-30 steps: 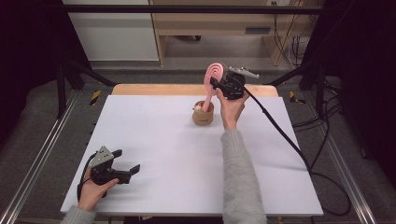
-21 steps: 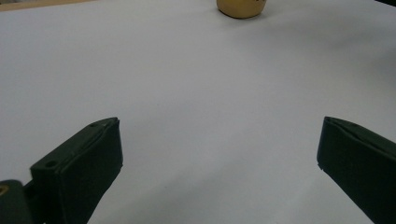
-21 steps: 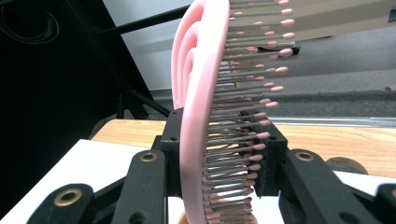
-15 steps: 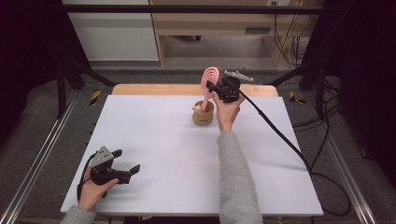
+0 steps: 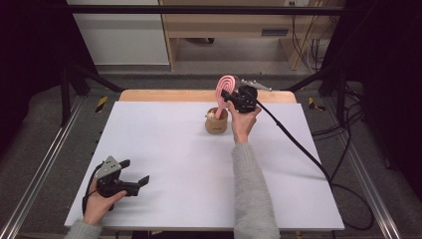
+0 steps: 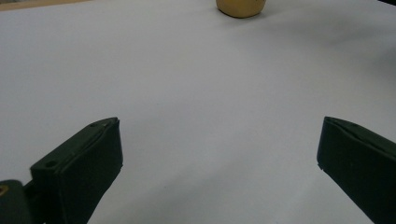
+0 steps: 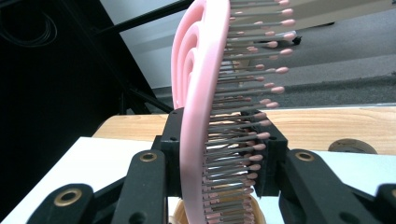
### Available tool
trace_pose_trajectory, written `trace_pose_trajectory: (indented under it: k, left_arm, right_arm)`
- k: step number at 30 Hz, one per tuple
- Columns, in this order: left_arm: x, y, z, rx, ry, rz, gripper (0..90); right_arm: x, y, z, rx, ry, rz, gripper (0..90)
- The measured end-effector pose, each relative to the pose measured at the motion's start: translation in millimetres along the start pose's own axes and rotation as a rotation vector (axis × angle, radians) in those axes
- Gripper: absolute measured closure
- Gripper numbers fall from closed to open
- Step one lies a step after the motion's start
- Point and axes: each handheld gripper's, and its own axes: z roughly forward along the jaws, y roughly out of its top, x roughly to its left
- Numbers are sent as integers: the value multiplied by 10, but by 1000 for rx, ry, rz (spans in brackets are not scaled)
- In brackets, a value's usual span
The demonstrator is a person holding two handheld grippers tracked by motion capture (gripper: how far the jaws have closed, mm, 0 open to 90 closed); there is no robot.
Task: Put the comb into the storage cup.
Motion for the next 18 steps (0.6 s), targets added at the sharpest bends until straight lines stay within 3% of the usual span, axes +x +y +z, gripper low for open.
trace_pose_trajectory:
  k: [18]
  left_arm:
    - [-5, 0, 5, 0, -2, -1, 1]
  right_arm:
    - [-180, -63, -84, -32, -19, 82, 632]
